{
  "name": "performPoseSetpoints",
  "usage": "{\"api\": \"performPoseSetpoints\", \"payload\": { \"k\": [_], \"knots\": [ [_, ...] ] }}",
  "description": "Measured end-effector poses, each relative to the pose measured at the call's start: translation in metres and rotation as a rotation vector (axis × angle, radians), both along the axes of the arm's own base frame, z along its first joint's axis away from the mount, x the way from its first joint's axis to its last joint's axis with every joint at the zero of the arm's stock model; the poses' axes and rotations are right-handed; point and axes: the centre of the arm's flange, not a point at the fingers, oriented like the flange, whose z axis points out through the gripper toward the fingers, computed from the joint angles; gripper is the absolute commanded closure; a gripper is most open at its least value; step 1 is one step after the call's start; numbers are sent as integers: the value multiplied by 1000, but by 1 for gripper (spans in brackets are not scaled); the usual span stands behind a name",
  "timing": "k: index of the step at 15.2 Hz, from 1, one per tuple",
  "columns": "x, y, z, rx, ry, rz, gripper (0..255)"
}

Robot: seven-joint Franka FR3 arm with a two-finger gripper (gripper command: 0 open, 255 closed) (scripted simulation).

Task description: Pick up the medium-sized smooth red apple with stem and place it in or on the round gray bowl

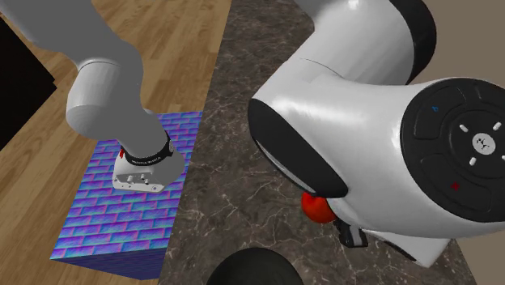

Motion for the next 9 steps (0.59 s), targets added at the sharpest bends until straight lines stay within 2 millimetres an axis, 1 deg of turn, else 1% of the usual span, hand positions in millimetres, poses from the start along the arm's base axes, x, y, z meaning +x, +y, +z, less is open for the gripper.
{"api": "performPoseSetpoints", "payload": {
  "k": [9],
  "knots": [
    [-1,0,46,0,0,0,255]
  ]
}}
